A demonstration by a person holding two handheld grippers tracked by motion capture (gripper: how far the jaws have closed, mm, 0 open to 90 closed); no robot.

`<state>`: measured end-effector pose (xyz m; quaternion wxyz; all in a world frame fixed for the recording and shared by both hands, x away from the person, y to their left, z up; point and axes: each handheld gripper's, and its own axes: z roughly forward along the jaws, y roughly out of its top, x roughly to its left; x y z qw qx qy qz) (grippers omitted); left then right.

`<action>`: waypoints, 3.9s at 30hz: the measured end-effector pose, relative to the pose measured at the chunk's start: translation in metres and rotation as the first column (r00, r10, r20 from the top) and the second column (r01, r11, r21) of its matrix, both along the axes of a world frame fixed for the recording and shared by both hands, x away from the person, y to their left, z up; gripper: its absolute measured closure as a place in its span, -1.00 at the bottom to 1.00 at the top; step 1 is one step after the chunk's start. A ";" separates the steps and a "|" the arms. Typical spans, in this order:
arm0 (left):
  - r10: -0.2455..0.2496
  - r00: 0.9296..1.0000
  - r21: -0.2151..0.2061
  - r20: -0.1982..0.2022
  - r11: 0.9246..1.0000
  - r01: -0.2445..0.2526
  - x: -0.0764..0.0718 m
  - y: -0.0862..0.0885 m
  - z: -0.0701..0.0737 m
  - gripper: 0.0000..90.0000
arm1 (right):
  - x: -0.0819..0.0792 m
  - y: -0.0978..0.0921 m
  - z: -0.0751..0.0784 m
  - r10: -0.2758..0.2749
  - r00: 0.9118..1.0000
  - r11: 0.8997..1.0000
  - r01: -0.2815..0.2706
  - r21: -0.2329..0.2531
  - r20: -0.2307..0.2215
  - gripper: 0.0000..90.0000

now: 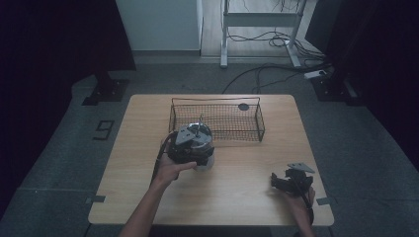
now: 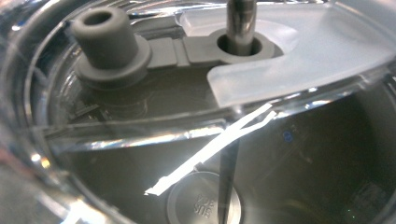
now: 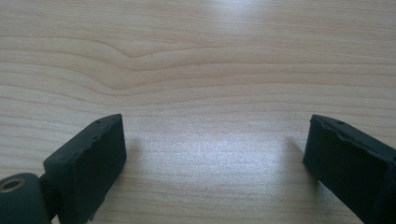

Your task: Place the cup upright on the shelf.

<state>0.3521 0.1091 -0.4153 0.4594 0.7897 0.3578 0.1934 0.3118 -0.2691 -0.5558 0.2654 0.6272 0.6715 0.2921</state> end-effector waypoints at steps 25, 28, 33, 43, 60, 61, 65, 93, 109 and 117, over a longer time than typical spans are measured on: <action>0.032 0.999 0.004 -0.006 0.999 -0.032 0.025 0.012 0.005 -0.90 | 0.000 0.000 0.000 -0.001 1.000 1.000 0.001 0.003 0.001 -0.87; 0.039 0.999 0.005 -0.007 0.999 -0.039 0.027 0.013 0.005 -0.90 | 0.000 0.000 0.000 -0.001 1.000 1.000 0.001 0.002 0.001 -0.87; 0.056 0.998 0.004 -0.011 0.998 -0.056 0.033 0.016 0.007 -0.90 | 0.000 0.000 0.000 -0.001 1.000 1.000 0.001 0.003 0.001 -0.87; 0.065 0.998 -0.003 -0.019 0.998 -0.065 0.042 0.019 0.012 -0.90 | 0.000 0.000 0.000 0.001 1.000 1.000 -0.001 0.002 -0.001 -0.87; 0.070 0.997 -0.001 -0.011 0.998 -0.070 0.055 0.014 0.026 -0.90 | 0.000 -0.001 0.000 0.001 1.000 1.000 -0.001 0.001 0.002 -0.86; 0.070 0.997 -0.001 -0.011 0.998 -0.070 0.055 0.014 0.026 -0.90 | 0.000 -0.001 0.000 0.001 1.000 1.000 -0.001 0.001 0.002 -0.86; 0.076 0.997 -0.005 -0.009 0.997 -0.076 0.060 0.015 0.031 -0.90 | 0.000 -0.001 0.000 0.001 1.000 1.000 -0.001 0.001 0.002 -0.86; 0.098 0.995 0.008 -0.028 0.995 -0.098 0.098 0.017 0.041 -0.90 | 0.000 -0.001 0.000 0.001 1.000 1.000 -0.001 0.002 0.003 -0.86; 0.123 0.992 -0.005 -0.036 0.992 -0.123 0.118 0.021 0.039 -0.90 | 0.000 -0.001 0.000 -0.005 1.000 1.000 0.004 0.001 0.003 -0.86; 0.131 0.991 -0.001 -0.036 0.991 -0.131 0.130 0.018 0.038 -0.90 | 0.000 -0.001 0.000 -0.006 1.000 1.000 0.006 0.002 0.003 -0.86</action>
